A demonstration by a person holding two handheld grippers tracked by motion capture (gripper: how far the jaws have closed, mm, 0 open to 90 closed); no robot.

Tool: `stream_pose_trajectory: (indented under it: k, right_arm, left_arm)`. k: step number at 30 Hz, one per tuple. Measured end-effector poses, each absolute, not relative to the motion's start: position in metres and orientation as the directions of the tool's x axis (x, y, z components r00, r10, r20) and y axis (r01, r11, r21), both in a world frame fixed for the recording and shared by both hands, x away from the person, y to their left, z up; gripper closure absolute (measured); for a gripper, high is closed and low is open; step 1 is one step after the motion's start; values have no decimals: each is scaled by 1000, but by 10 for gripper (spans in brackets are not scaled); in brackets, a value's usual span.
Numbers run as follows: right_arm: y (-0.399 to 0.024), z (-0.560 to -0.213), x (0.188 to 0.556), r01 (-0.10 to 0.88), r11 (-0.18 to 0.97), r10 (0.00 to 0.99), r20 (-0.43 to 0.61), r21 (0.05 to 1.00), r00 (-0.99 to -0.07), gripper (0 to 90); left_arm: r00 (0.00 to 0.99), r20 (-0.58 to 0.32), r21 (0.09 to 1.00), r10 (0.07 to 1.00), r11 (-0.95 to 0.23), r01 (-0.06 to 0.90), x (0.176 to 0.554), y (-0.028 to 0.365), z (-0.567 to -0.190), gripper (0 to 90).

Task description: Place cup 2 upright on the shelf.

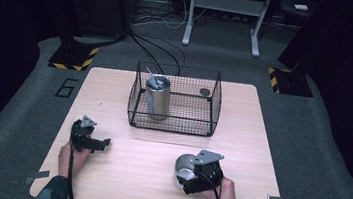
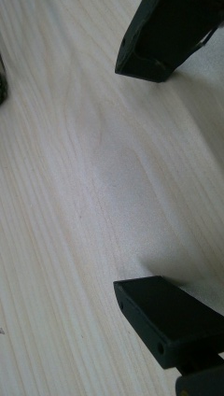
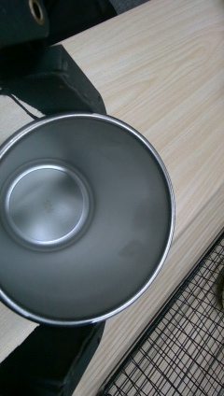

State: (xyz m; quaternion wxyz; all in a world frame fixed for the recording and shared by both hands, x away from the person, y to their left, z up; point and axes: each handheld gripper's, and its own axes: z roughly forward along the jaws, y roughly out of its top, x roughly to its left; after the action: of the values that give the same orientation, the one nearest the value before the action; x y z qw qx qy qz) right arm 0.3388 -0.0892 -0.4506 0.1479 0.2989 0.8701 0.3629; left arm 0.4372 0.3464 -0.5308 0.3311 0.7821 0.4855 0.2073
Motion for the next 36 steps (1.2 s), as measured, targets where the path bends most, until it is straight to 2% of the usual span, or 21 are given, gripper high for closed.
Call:
stream_pose_trajectory:
  k: [10,36]
  right_arm:
    - [-95,-448,341,417,520,633,-9,746,-774,56]
    - [-110,-424,360,403,508,663,-47,761,-747,56]
  left_arm:
    - [443,8,719,896,-313,621,437,347,-531,3]
    - [441,8,718,897,-312,622,437,347,-531,3]
